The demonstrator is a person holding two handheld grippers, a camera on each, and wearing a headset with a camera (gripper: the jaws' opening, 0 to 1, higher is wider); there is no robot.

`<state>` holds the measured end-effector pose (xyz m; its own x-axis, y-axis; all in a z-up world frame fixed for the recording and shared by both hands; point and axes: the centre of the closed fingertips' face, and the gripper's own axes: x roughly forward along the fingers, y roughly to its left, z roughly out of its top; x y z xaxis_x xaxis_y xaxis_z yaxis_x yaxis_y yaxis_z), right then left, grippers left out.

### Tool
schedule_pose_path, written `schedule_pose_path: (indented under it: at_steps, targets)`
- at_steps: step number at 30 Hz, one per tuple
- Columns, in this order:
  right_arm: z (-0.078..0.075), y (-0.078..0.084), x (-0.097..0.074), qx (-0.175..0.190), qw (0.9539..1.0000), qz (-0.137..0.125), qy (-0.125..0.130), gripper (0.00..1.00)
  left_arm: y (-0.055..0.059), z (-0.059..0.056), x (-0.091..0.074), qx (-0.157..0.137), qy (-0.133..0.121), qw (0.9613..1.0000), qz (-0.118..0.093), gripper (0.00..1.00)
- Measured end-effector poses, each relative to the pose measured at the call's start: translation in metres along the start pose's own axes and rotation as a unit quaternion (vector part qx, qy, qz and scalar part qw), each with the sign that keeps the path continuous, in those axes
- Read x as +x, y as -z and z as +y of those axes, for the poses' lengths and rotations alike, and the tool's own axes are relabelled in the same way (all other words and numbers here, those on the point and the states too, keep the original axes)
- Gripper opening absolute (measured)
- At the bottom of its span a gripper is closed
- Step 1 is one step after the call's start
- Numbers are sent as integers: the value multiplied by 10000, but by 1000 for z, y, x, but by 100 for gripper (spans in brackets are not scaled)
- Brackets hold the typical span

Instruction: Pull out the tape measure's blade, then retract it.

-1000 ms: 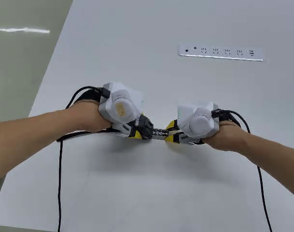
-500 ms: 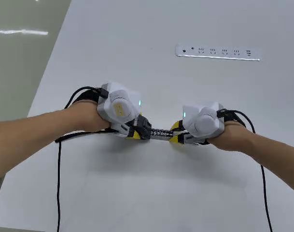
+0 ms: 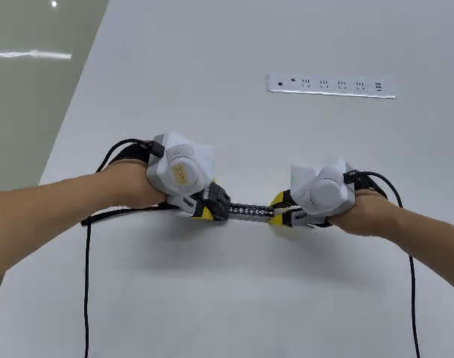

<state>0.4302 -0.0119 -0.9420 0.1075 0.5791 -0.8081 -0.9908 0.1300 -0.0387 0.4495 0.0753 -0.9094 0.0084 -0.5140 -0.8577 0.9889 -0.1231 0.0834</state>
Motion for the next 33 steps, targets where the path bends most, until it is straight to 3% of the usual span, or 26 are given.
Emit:
schedule_pose_path:
  at_steps: [33]
  targets:
    - [0,35,-29,94,9999,144,-12,13,0,0,0,9,41,10000,29,33]
